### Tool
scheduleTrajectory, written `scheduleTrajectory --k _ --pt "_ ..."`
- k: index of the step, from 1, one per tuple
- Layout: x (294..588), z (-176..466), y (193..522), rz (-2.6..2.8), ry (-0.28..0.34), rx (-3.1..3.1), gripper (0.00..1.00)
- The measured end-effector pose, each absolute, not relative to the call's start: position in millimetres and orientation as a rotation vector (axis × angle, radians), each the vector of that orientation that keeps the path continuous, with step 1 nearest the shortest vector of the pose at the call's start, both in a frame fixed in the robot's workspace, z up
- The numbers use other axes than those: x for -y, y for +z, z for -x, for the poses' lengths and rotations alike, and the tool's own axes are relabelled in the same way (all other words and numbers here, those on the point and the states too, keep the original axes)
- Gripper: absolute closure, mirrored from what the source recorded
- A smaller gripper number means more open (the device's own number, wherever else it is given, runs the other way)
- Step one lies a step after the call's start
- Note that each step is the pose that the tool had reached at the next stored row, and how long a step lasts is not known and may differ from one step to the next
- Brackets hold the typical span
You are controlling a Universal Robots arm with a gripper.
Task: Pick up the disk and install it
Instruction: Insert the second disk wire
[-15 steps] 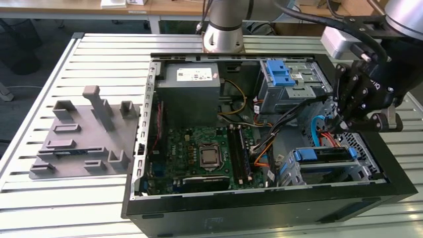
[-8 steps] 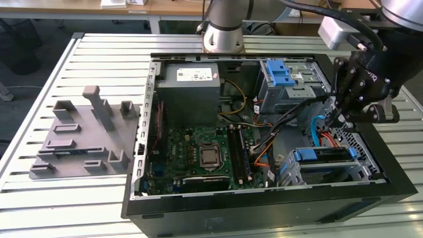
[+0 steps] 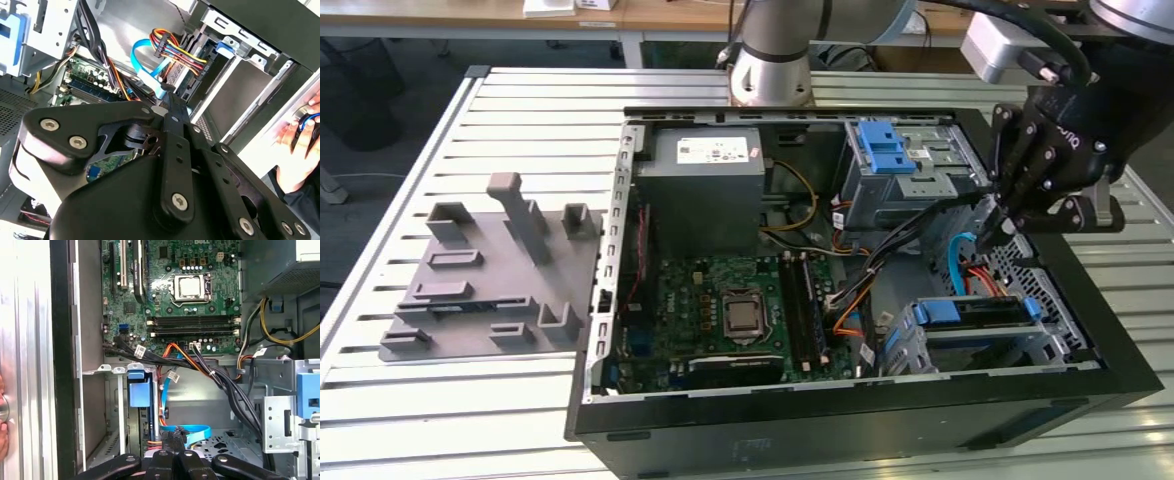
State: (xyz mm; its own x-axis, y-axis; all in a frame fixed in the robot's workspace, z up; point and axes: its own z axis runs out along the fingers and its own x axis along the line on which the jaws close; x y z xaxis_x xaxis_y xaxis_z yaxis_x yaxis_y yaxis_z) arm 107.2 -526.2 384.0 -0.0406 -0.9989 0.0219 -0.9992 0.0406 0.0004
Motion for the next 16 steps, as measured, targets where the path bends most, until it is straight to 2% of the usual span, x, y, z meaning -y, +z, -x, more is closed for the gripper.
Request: scheduleTrajectory --k 16 --pt "519.3 -107.2 382.8 -2.162 0.03 2.251 0.89"
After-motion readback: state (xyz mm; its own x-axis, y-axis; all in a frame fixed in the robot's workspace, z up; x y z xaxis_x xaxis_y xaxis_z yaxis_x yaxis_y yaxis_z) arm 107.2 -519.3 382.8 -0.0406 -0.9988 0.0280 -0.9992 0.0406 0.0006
